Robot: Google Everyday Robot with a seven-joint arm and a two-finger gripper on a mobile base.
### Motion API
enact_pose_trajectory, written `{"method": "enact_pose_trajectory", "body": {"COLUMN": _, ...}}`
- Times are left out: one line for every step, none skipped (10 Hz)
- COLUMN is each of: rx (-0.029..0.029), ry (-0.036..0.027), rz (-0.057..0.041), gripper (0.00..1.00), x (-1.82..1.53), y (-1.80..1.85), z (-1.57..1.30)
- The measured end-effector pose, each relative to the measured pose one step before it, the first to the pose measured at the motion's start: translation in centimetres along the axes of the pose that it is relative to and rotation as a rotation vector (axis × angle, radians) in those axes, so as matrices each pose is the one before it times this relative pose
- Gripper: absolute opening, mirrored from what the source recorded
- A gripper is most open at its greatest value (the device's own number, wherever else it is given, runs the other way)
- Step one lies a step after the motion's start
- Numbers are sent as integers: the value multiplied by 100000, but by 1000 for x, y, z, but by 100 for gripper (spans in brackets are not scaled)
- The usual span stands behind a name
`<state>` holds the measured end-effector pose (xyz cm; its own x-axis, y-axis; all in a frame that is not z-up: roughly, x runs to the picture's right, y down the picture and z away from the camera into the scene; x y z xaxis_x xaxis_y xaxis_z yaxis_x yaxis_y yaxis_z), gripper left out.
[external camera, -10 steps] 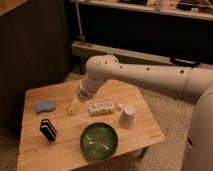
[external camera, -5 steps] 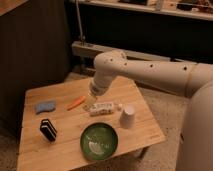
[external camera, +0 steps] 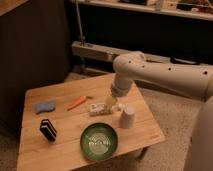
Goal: Place the ceramic cup over the eraser
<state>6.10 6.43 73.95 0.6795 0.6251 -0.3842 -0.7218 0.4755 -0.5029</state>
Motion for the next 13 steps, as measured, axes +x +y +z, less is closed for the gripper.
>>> {"method": "enact_pose_trajectory", "body": {"rx": 2192, "ry": 5584, "rz": 3271, "gripper": 79, "x": 746, "y": -736, "z": 1032}}
{"method": "enact_pose_trajectory", "body": {"rx": 882, "ry": 3411, "rz": 1672, "gripper": 79, "x": 504, "y": -409, "z": 803}}
{"method": "enact_pose_trajectory", "body": {"rx": 599, "ry": 1175, "rz": 1545, "gripper": 79, "x": 448, "y": -477, "z": 322}}
{"method": "enact_pose_trajectory", "body": {"rx": -203, "ry": 1137, "rz": 2729, "gripper": 79, "x": 1120, "y": -791, "z": 496}}
{"method": "enact_pose_trajectory", "body": {"rx": -1555, "ry": -1416, "rz": 3625, "gripper": 79, "x": 1164, "y": -758, "z": 336}}
{"method": "enact_pose_trajectory", "body": {"rx": -1499, "ry": -2362, "rz": 3744, "gripper": 79, "x": 1383, "y": -895, "z": 64}}
{"method": "enact_pose_trajectory", "body": {"rx": -1069, "ry": -2729, "rz": 3759, "gripper": 79, "x": 1240, "y": -1021, "z": 14}}
{"method": "enact_pose_trajectory", "body": {"rx": -901, "ry": -1846, "rz": 1792, "gripper": 79, "x": 666, "y": -500, "z": 97}}
{"method": "enact_pose_trajectory", "body": {"rx": -1792, "ry": -1999, "rz": 429, "gripper": 79, "x": 243, "y": 49, "z": 503}}
{"method": "enact_pose_trajectory", "body": {"rx": -991, "ry": -1274, "rz": 106, "gripper": 79, "x": 77, "y": 4, "z": 387}}
{"method": "enact_pose_trajectory", "body": {"rx": -1169, "ry": -1408, "rz": -269, "gripper": 79, "x": -402, "y": 306, "z": 541}}
{"method": "enact_pose_trajectory", "body": {"rx": -869, "ry": -919, "rz": -1166, "gripper": 79, "x": -905, "y": 659, "z": 448}}
{"method": "enact_pose_trajectory", "body": {"rx": -660, "ry": -570, "rz": -1070, "gripper": 79, "x": -971, "y": 737, "z": 493}}
